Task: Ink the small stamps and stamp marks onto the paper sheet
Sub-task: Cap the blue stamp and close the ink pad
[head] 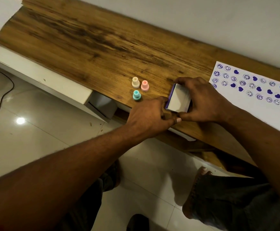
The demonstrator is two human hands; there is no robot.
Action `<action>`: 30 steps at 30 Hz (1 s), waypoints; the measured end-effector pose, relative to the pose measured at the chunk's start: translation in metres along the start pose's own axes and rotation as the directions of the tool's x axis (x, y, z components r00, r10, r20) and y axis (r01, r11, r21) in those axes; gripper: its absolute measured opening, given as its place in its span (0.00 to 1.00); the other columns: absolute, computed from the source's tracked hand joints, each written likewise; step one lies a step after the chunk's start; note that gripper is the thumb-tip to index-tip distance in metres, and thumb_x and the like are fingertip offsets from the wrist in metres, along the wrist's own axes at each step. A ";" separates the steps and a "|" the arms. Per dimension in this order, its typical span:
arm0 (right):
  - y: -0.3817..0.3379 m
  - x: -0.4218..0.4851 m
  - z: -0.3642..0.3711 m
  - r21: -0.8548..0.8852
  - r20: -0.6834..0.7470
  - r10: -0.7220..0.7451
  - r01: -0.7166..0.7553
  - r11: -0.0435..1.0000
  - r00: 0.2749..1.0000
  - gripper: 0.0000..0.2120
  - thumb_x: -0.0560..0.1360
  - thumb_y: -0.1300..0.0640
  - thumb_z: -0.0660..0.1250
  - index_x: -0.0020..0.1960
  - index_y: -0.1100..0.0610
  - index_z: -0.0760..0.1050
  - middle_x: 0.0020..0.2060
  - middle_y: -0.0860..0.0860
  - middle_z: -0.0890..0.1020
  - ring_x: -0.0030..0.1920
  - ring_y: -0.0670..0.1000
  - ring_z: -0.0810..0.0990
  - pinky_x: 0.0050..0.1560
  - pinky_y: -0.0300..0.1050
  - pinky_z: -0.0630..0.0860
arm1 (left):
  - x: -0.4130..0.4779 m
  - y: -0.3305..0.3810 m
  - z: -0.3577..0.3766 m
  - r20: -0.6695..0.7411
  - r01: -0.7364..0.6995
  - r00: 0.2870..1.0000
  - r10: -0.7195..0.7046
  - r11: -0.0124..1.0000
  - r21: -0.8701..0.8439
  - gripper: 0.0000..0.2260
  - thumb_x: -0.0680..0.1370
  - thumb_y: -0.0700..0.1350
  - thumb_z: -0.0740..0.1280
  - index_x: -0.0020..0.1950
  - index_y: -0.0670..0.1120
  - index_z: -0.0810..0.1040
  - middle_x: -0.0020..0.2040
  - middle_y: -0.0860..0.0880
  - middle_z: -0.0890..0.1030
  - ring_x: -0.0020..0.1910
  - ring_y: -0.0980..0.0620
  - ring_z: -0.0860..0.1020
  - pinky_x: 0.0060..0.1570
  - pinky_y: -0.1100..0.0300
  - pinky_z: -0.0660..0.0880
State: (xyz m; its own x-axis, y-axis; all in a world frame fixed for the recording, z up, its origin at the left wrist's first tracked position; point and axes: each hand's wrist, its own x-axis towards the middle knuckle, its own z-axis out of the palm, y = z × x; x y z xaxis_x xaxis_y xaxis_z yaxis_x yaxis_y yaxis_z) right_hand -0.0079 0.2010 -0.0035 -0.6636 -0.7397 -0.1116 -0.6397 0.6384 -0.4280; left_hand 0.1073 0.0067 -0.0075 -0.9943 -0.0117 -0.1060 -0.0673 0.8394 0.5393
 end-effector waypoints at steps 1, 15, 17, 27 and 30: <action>0.000 0.000 0.000 -0.010 0.003 -0.003 0.003 1.000 1.000 0.55 0.60 0.26 0.70 0.79 0.50 0.60 0.73 0.53 0.72 0.71 0.58 0.71 0.66 0.60 0.74 | 0.000 0.000 0.000 0.003 0.000 1.000 0.000 1.000 -0.004 0.36 0.73 0.71 0.70 0.74 0.50 0.74 0.38 0.60 0.75 0.33 0.65 0.72 0.31 0.67 0.64; 0.004 -0.004 -0.001 0.003 0.014 0.040 -0.041 0.999 0.999 0.55 0.60 0.26 0.69 0.81 0.46 0.58 0.74 0.52 0.73 0.72 0.55 0.70 0.65 0.53 0.74 | 0.002 0.003 -0.001 0.019 0.013 1.000 -0.013 1.000 -0.003 0.37 0.74 0.69 0.71 0.77 0.50 0.71 0.40 0.57 0.78 0.34 0.63 0.73 0.31 0.66 0.65; 0.004 -0.004 -0.002 -0.010 0.015 0.049 -0.049 0.999 0.999 0.55 0.60 0.26 0.68 0.81 0.44 0.57 0.74 0.51 0.73 0.73 0.55 0.69 0.65 0.53 0.75 | 0.002 0.005 -0.002 0.018 0.013 1.000 -0.013 1.000 0.007 0.37 0.74 0.69 0.72 0.77 0.50 0.71 0.40 0.57 0.79 0.35 0.63 0.72 0.31 0.65 0.64; 0.014 0.017 -0.009 -0.003 -0.022 0.125 -0.126 0.992 0.992 0.54 0.64 0.37 0.80 0.82 0.45 0.56 0.75 0.53 0.71 0.74 0.57 0.69 0.69 0.60 0.73 | 0.004 0.006 -0.028 -0.178 -0.049 0.983 0.052 0.999 0.023 0.34 0.75 0.69 0.68 0.77 0.54 0.73 0.34 0.59 0.82 0.36 0.63 0.79 0.42 0.60 0.78; 0.016 0.032 -0.013 0.093 -0.103 0.220 -0.210 0.973 0.970 0.55 0.62 0.39 0.83 0.81 0.49 0.59 0.75 0.52 0.71 0.74 0.56 0.70 0.72 0.57 0.70 | 0.017 -0.002 -0.050 -0.313 -0.033 0.950 0.011 0.997 -0.065 0.30 0.75 0.67 0.70 0.74 0.55 0.76 0.34 0.60 0.81 0.33 0.64 0.77 0.43 0.56 0.81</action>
State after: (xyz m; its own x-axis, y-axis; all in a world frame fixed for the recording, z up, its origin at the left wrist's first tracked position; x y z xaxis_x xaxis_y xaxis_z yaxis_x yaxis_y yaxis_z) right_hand -0.0447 0.1900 -0.0018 -0.8243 -0.5555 -0.1095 -0.4467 0.7570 -0.4769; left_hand 0.0868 -0.0220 0.0317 -0.9709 -0.1719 0.1668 -0.0399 0.8025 0.5953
